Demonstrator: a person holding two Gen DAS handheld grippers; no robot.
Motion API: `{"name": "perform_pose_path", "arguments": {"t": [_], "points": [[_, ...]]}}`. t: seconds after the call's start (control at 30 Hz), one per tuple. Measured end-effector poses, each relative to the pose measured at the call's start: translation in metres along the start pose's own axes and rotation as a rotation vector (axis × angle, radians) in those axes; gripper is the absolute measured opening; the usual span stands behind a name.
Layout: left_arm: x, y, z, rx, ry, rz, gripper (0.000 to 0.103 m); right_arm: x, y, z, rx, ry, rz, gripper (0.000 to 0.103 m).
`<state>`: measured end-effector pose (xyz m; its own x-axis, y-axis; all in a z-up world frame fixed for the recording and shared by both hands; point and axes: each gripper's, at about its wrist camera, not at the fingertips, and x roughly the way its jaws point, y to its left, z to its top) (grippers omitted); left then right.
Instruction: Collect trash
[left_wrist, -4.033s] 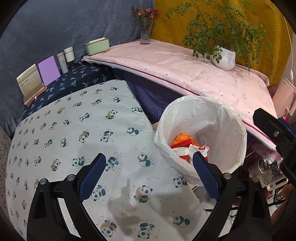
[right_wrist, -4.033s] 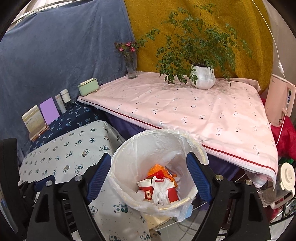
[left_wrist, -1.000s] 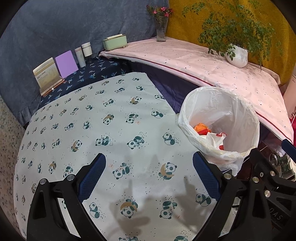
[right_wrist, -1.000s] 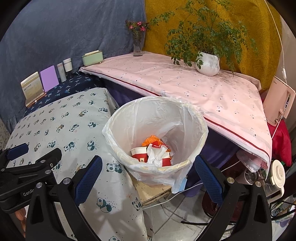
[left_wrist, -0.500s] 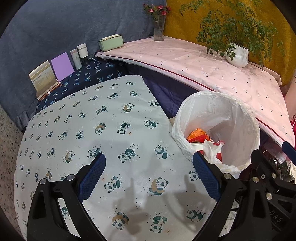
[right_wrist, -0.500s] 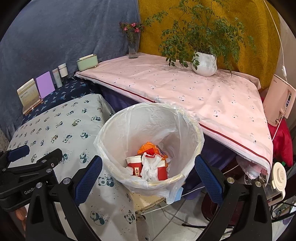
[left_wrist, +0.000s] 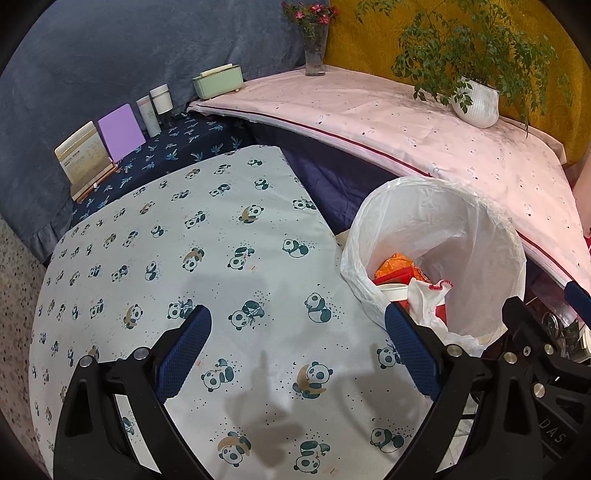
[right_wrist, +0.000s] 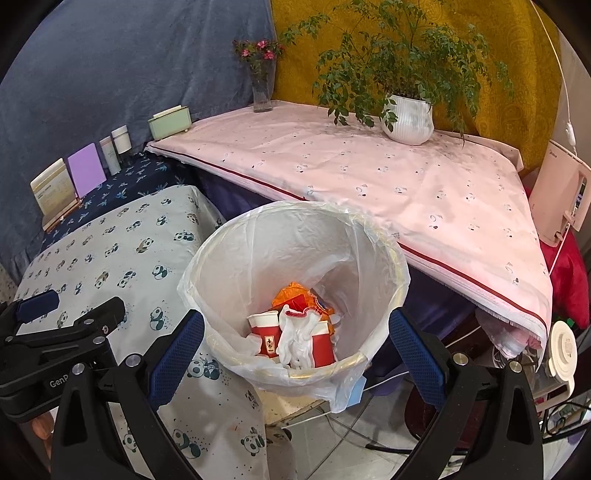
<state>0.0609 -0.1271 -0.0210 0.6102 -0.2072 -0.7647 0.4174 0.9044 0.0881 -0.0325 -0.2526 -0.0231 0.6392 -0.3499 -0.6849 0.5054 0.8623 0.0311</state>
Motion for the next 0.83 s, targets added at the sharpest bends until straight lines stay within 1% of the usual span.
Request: {"name": "perform_pose_path", "arguments": {"t": [0.83], "points": [[0.0003,-0.0013,0.0004,0.01,-0.008,0.007,0.091,0.0009,-0.001,-0.0008,0.005,0.003,0.001,0.097]]}}
